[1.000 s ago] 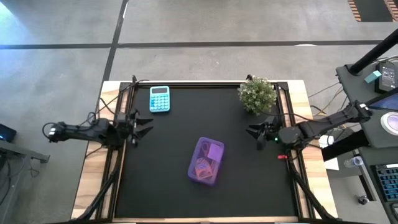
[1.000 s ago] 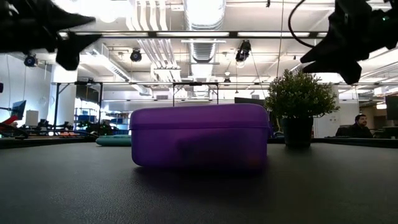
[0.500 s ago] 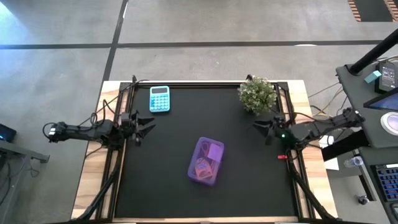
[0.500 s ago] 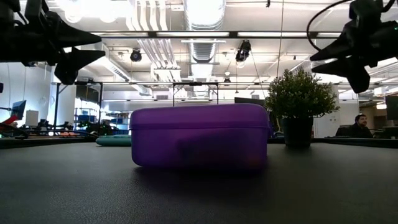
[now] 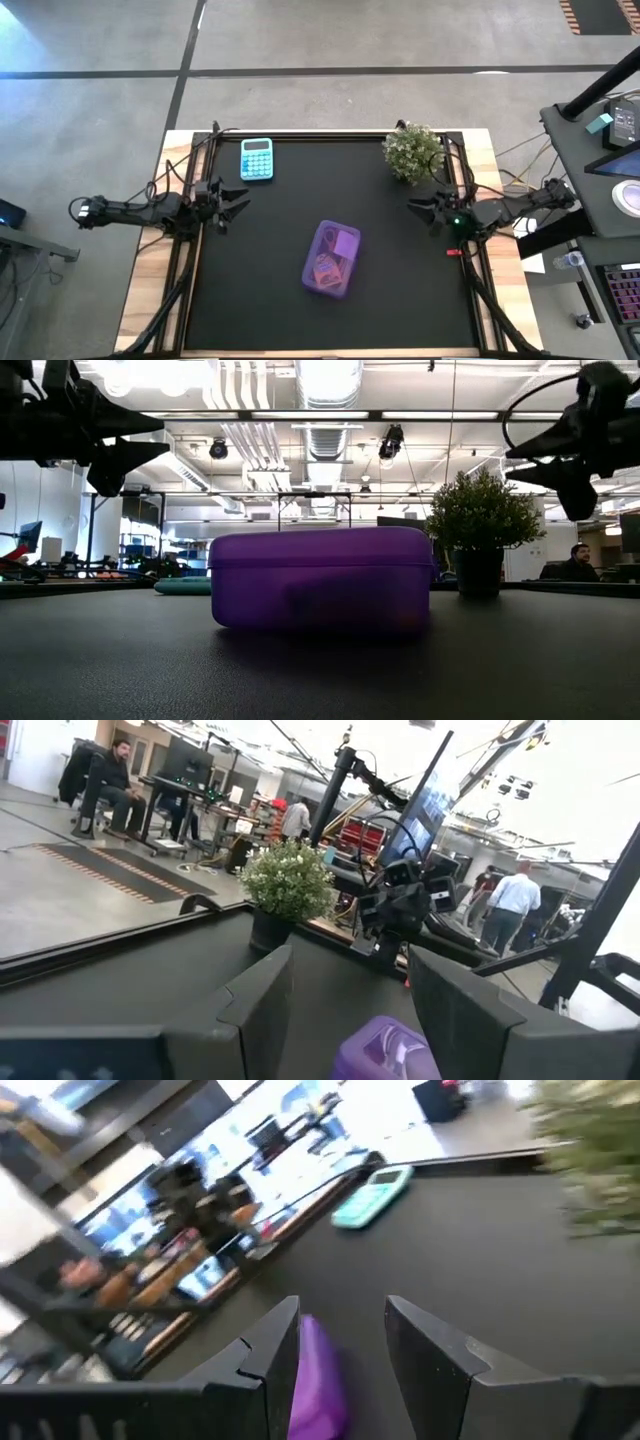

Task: Pack school essentials
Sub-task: Return to Home Position

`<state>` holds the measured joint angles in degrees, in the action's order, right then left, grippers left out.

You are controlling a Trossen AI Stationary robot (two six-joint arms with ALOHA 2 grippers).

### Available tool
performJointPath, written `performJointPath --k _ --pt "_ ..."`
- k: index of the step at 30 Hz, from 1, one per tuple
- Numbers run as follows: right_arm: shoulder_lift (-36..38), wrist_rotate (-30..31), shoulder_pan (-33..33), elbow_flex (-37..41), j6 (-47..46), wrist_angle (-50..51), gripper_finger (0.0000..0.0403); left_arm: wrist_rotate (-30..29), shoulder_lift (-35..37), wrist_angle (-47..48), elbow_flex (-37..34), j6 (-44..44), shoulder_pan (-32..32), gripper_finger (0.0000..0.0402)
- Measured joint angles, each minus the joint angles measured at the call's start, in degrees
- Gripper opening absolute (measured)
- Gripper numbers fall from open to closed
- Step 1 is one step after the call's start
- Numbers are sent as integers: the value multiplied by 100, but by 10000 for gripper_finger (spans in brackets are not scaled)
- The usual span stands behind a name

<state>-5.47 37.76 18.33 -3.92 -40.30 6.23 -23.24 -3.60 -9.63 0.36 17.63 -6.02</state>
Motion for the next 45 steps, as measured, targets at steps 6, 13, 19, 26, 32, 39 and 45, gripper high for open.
performJointPath --k 6,13,19,26,32,39,45 --pt "-60 -596 2 122 676 -426 139 -2 -3 -13 -3 -2 -2 183" --pt "-107 -546 1 120 735 -405 139 0 -11 -38 -7 -2 -2 183" --pt "-105 -540 0 122 735 -414 139 0 -4 -38 -9 -2 -2 183" --pt "-105 -538 1 124 732 -416 139 0 -42 -35 -11 -2 0 183" --pt "-105 -536 1 126 732 -423 139 2 -61 -34 -11 -2 -2 183" --pt "-105 -530 0 132 730 -454 139 2 -61 -35 -11 -2 -2 183" --pt "-105 -527 2 137 730 -488 139 4 -61 -35 -11 -2 -2 183"
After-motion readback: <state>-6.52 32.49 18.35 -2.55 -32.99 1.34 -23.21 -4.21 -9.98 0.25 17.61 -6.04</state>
